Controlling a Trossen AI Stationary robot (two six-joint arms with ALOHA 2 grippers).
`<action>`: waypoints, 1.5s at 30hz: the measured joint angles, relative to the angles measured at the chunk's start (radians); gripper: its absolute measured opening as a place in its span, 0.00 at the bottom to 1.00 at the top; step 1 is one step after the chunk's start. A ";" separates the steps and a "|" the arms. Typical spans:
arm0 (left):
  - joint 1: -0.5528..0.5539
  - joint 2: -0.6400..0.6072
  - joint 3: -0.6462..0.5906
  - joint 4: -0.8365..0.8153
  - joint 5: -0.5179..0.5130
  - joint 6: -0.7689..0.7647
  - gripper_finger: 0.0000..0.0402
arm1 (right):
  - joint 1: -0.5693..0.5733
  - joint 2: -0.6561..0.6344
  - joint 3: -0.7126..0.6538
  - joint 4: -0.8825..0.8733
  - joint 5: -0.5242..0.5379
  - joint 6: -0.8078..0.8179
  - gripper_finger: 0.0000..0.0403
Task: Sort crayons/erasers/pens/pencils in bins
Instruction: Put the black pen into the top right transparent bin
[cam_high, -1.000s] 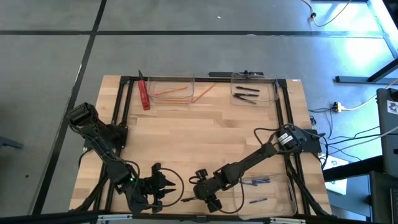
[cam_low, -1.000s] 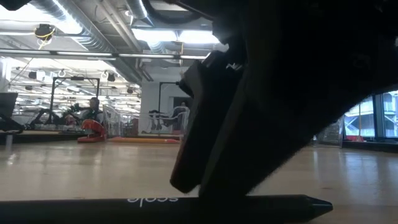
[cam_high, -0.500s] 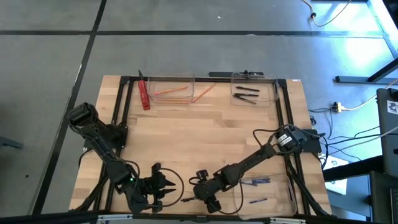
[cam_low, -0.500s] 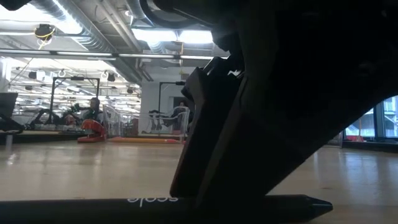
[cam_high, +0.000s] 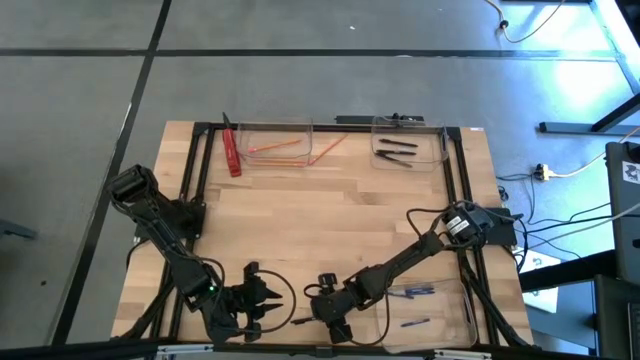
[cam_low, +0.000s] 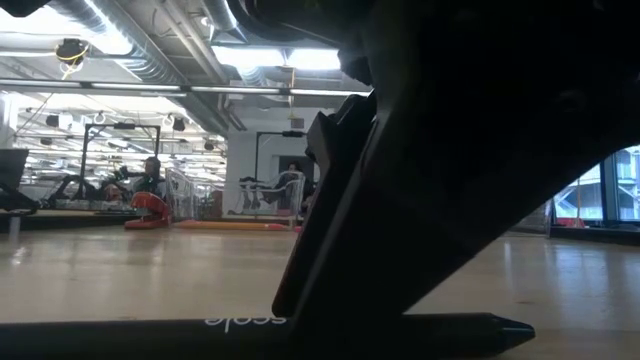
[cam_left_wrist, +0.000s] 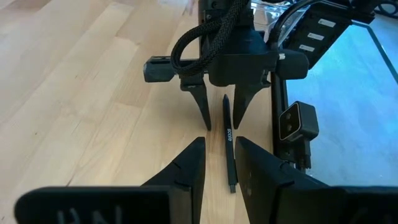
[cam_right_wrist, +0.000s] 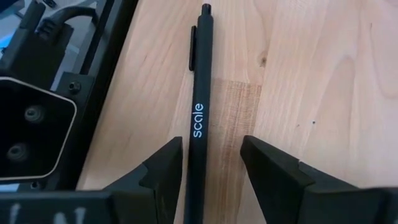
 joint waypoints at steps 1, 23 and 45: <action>0.000 0.000 0.000 0.000 0.000 0.000 0.20 | 0.000 0.000 0.000 -0.001 0.001 0.000 0.44; 0.000 0.000 0.000 0.000 0.000 -0.004 0.20 | -0.008 0.000 -0.003 -0.010 0.016 0.081 0.09; 0.000 0.000 0.000 0.000 0.000 0.000 0.20 | -0.011 -0.045 -0.010 -0.039 0.004 0.068 0.09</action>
